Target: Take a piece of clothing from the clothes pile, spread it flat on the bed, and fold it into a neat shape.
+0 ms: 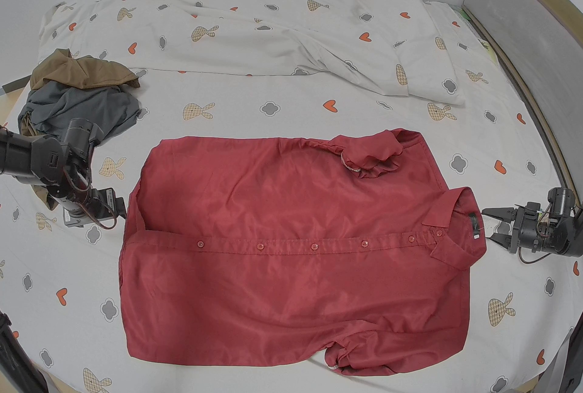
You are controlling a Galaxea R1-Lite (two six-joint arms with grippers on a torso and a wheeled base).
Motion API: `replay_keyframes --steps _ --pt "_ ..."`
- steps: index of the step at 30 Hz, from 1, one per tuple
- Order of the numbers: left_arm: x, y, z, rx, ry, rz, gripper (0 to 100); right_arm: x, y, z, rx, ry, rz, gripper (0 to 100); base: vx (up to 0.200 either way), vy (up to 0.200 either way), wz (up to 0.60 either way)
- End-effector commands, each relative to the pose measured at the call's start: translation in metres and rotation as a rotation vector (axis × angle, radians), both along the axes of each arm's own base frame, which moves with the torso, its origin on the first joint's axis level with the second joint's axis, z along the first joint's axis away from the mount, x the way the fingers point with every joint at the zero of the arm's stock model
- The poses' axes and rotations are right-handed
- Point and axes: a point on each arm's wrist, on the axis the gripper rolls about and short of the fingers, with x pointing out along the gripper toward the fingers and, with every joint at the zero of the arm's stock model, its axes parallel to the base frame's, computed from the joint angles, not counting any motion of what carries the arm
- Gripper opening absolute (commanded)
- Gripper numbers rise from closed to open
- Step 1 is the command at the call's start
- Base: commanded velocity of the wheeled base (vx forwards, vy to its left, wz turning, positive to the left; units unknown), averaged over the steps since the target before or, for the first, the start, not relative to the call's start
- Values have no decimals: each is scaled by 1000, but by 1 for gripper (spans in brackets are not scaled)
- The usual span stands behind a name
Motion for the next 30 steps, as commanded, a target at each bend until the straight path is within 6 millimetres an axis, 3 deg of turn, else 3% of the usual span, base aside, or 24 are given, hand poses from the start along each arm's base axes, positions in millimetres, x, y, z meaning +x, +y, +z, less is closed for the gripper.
replay_keyframes --steps 1,9,12,13,14,16,19,22,23,25,27,30 --pt "-7 11 10 1 -29 35 100 0 0 -1 2 2 2 100 0 0 0" --pt "-22 19 26 -48 -93 32 100 0 0 -1 2 2 2 100 0 0 0" --pt "-57 3 57 -253 -189 -168 100 -1 -3 4 -6 -15 -9 100 0 0 0" --pt "-73 -1 68 -326 -231 -271 100 -4 -2 15 -14 -40 -6 100 0 0 0" --pt "-77 -2 71 -341 -240 -294 100 -5 -2 19 -18 -51 -3 100 0 0 0" --pt "-107 -6 87 -448 -317 -463 100 -23 10 61 -49 -157 28 100 0 0 0" --pt "-132 -7 99 -505 -406 -566 100 -47 26 108 -96 -291 67 100 0 0 0" --pt "-144 -10 101 -507 -486 -623 100 -79 55 149 -143 -426 129 100 0 0 0" --pt "-144 -10 101 -507 -486 -623 100 -79 55 149 -143 -426 129 100 0 0 0" --pt "-148 -10 97 -489 -537 -643 100 -105 82 172 -160 -516 197 100 0 0 0" --pt "-150 -11 91 -487 -545 -648 100 -116 95 180 -136 -533 235 100 0 0 0" --pt "-146 -10 82 -488 -542 -647 100 -120 110 179 -64 -485 283 100 0 0 0"
